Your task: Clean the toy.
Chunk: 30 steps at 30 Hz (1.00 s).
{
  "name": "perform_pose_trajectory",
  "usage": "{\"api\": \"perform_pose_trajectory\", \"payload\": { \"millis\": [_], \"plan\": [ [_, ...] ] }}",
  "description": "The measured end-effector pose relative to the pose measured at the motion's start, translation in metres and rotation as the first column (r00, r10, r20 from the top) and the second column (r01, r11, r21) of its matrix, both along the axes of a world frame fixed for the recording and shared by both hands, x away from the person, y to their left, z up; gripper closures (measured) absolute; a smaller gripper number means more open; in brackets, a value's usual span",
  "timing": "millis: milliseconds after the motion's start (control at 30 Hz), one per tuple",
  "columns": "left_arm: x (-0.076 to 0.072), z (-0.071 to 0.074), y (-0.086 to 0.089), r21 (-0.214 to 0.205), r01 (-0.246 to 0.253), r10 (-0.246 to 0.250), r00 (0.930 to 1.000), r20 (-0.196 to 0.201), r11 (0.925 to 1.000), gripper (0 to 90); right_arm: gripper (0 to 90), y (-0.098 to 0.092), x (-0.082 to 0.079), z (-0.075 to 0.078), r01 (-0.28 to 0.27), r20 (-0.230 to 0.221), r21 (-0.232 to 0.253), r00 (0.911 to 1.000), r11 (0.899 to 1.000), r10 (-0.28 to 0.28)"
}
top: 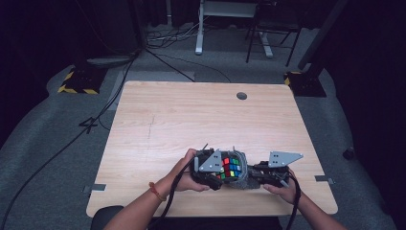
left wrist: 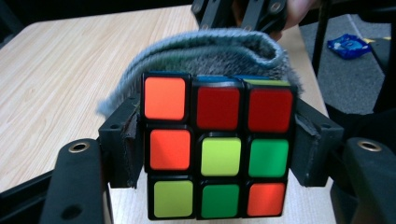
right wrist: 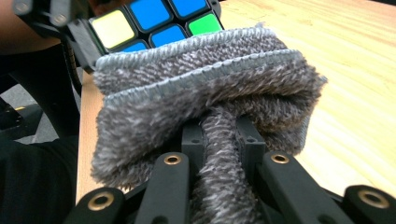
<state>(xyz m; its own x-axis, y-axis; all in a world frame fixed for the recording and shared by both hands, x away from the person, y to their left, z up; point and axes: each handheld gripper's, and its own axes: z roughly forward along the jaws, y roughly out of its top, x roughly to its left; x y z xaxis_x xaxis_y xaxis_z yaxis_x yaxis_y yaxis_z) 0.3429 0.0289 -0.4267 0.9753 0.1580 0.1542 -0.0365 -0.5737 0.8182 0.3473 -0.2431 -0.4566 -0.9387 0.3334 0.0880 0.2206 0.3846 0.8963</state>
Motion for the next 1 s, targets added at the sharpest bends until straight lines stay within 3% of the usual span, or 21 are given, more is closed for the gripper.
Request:
{"api": "perform_pose_trajectory", "payload": {
  "millis": [400, 667, 800, 1000],
  "plan": [
    [0.001, -0.006, -0.005, 0.078, -0.019, 0.018, 0.9997, 0.018, 0.9967, 32.4, 78.9, 0.002, -0.003, 0.004, 0.013, 0.046, -0.014, 0.9988, 1.0, -0.012],
    [-0.001, -0.002, -0.003, 0.08, -0.01, 0.007, 0.9991, 0.041, 0.9967, 32.9, 78.9, 0.003, -0.007, 0.008, 0.013, 0.078, -0.036, 0.9969, 0.999, -0.01],
    [0.0, -0.001, -0.002, 0.061, -0.005, 0.003, 0.9996, 0.029, 0.9981, 32.9, 78.8, 0.002, -0.009, 0.012, 0.01, 0.094, -0.027, 0.9955, 1.0, -0.008],
    [0.002, -0.002, -0.003, 0.072, -0.008, 0.007, 0.9999, 0.013, 0.9974, 32.7, 78.9, 0.002, -0.009, 0.013, 0.005, 0.101, -0.019, 0.9949, 1.0, -0.003]
  ]
}}
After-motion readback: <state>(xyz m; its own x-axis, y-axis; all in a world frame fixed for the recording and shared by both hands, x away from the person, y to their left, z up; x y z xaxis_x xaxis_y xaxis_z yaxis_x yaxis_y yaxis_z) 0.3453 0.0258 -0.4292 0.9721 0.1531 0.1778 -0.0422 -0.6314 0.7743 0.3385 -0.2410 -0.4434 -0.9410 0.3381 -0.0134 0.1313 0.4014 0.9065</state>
